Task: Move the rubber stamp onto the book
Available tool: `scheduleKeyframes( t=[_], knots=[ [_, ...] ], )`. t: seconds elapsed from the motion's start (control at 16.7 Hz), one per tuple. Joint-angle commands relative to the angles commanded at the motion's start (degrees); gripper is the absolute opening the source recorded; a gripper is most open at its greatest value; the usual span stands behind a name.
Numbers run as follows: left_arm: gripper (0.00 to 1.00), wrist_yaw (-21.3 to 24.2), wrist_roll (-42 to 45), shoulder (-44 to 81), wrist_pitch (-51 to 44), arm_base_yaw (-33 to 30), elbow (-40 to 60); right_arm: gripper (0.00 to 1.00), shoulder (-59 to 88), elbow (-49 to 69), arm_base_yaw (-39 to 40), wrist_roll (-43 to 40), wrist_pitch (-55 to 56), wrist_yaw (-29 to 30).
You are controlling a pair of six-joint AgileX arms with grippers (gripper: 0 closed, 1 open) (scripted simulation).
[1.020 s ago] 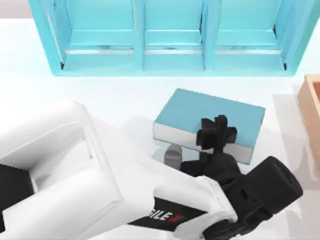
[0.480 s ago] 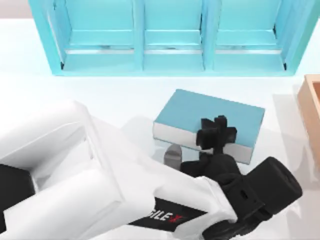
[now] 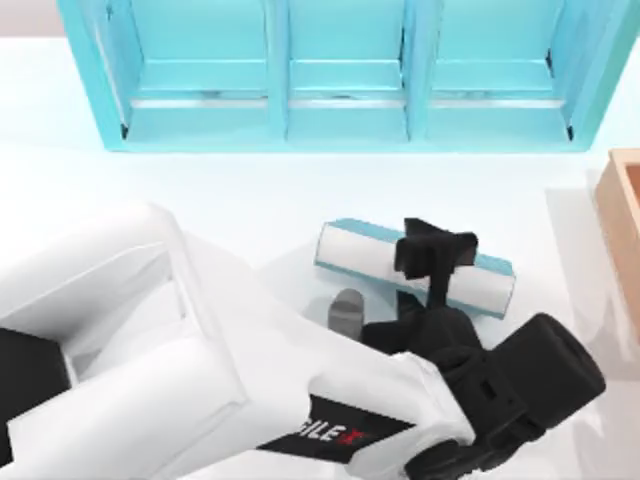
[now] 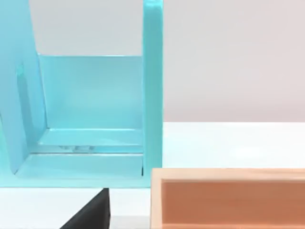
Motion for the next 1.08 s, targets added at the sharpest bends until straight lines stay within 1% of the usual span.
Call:
scheduleKeyframes(
  t=[0.48, 0.6, 0.72, 0.84, 0.96, 1.08],
  knots=[
    [1.0, 0.0, -0.1, 0.1, -0.1, -0.1, -0.1, 1.0, 0.0, 0.0, 0.0, 0.0, 0.0, 0.0],
    [1.0, -0.3, -1.9, 0.5, -2.0, -0.8, 0.4, 1.0, 0.0, 0.0, 0.0, 0.0, 0.0, 0.0],
    [1.0, -0.9, -6.2, 1.3, -6.2, -2.4, 1.4, 1.0, 0.0, 0.0, 0.0, 0.0, 0.0, 0.0],
    [1.0, -1.6, -12.8, 2.3, -12.9, -4.5, 2.7, 1.0, 0.0, 0.0, 0.0, 0.0, 0.0, 0.0],
    [1.0, -2.3, -21.3, 3.3, -21.9, -7.0, 4.4, 1.0, 0.0, 0.0, 0.0, 0.0, 0.0, 0.0],
    [1.0, -2.9, -30.8, 4.1, -32.8, -9.8, 6.3, 1.0, 0.0, 0.0, 0.0, 0.0, 0.0, 0.0]
  ],
)
